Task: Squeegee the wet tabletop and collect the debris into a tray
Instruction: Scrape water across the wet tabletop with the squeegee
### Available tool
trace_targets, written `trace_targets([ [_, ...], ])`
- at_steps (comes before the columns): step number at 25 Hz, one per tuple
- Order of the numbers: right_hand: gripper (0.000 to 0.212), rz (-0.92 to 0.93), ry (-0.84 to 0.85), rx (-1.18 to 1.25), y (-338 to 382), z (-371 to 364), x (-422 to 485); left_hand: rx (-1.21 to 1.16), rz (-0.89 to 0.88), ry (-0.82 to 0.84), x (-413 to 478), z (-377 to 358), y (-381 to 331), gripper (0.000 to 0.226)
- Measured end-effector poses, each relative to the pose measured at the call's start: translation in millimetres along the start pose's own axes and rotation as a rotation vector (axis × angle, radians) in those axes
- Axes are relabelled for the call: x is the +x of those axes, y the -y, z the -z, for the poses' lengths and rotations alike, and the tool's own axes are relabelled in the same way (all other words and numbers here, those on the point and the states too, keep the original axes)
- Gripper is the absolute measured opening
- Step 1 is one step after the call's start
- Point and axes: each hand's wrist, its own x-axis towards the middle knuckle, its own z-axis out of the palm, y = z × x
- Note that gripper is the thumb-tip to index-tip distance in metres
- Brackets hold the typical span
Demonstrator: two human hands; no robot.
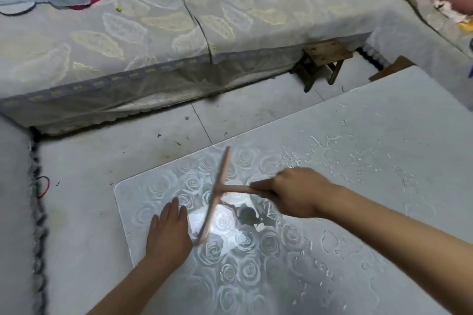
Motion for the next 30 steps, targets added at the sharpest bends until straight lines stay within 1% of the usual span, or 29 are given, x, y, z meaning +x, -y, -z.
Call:
trace_targets([
  [2,0.034,0.025,0.008,0.014,13.9,-5.3,20.8,0.024,-0.018,0.005,3.1,-1.9,-9.7,0.065],
  [3,0.034,0.009,0.004,0.039,3.6,-12.4,19.7,0.032,-0.034,0.007,5.1,-3.2,-15.4,0.065],
  [6,0.033,-0.117,0.036,0.169,-54.8,-36.7,-23.8,0.041,-0.081,0.007,6.3,-5.9,-29.9,0.066],
  [7,0.034,-0.173,0.056,0.178,-76.2,-41.6,-45.3,0.038,-0.089,0.006,5.0,-7.0,-38.1,0.066],
  [10,0.037,-0.287,0.155,0.095,-112.4,-38.7,-93.6,0.032,-0.102,0.019,-2.0,-9.5,-61.2,0.063],
  [12,0.036,-0.264,0.136,0.085,-125.3,-30.2,-102.1,0.051,-0.107,0.031,-2.6,-10.4,-79.0,0.062],
  [13,0.034,-0.238,0.086,0.112,-128.5,-25.1,-94.3,0.057,-0.107,0.026,-0.7,-10.6,-86.9,0.062],
  [15,0.032,-0.192,-0.024,0.146,-131.4,-14.1,-60.0,0.073,-0.09,0.004,3.5,-10.9,-105.7,0.06],
  [17,0.034,-0.16,-0.055,0.123,-123.0,-2.8,-19.2,0.087,-0.078,-0.015,9.3,-10.9,-118.9,0.056],
  [20,0.037,-0.161,-0.045,0.126,-127.7,-15.7,-4.0,0.079,-0.021,-0.003,15.8,-19.2,-144.5,0.053],
  [23,0.034,-0.178,0.042,0.166,-155.5,-36.8,-51.2,0.047,0.039,0.041,16.9,-22.1,-158.6,0.053],
  [25,0.034,-0.212,0.145,0.162,-171.1,-37.2,-85.3,0.074,0.059,0.078,18.1,-20.6,-161.5,0.053],
  [26,0.035,-0.217,0.171,0.154,-175.9,-32.0,-94.1,0.085,0.064,0.093,19.4,-17.8,-161.2,0.053],
  [27,0.036,-0.197,0.158,0.145,-178.7,-23.4,-96.4,0.094,0.062,0.113,21.2,-14.0,-161.8,0.053],
  [30,0.035,-0.045,-0.018,0.124,-164.9,2.1,-56.4,0.073,0.054,0.171,25.3,-4.2,-159.8,0.05],
])
